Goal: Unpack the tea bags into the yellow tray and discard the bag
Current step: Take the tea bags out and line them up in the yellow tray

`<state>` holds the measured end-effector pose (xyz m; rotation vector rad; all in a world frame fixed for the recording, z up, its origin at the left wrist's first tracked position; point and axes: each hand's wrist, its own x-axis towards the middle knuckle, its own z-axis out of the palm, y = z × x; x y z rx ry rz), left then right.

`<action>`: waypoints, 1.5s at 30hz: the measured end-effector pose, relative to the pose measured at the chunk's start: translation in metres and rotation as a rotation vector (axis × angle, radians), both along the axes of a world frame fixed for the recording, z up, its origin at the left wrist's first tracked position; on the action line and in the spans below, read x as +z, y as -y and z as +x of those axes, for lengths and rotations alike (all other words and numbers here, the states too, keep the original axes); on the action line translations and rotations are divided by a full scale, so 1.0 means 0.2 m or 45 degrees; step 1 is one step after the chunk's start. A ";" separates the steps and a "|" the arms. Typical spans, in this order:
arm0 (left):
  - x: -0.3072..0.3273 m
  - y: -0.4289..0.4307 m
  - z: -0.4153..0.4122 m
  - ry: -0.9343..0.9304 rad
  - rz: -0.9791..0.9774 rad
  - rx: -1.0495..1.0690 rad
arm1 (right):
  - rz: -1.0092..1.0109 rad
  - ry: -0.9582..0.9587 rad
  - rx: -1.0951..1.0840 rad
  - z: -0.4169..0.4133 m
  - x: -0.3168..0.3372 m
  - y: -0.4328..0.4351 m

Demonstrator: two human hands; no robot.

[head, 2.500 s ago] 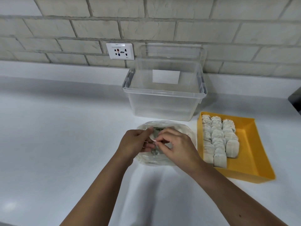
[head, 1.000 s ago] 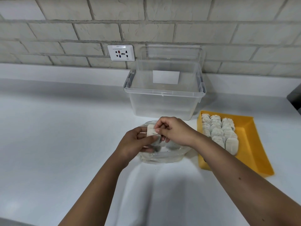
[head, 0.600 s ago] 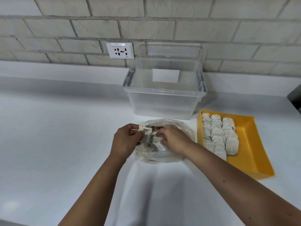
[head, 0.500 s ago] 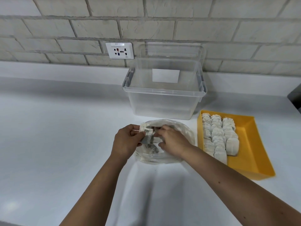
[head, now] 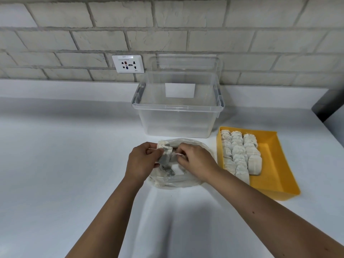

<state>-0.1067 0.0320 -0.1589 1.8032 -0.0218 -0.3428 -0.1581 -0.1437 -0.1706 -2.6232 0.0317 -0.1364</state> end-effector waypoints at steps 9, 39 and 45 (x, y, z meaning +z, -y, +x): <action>0.09 0.27 -0.15 0.033 -0.077 -0.163 | 0.381 0.129 -0.305 -0.29 0.26 0.35; 0.04 0.75 -0.37 -0.162 -0.140 -0.399 | 0.101 0.063 -0.497 -0.55 0.14 0.81; 0.04 0.79 -0.39 -0.267 -0.221 -0.430 | 0.427 0.110 -0.399 -0.59 0.21 0.69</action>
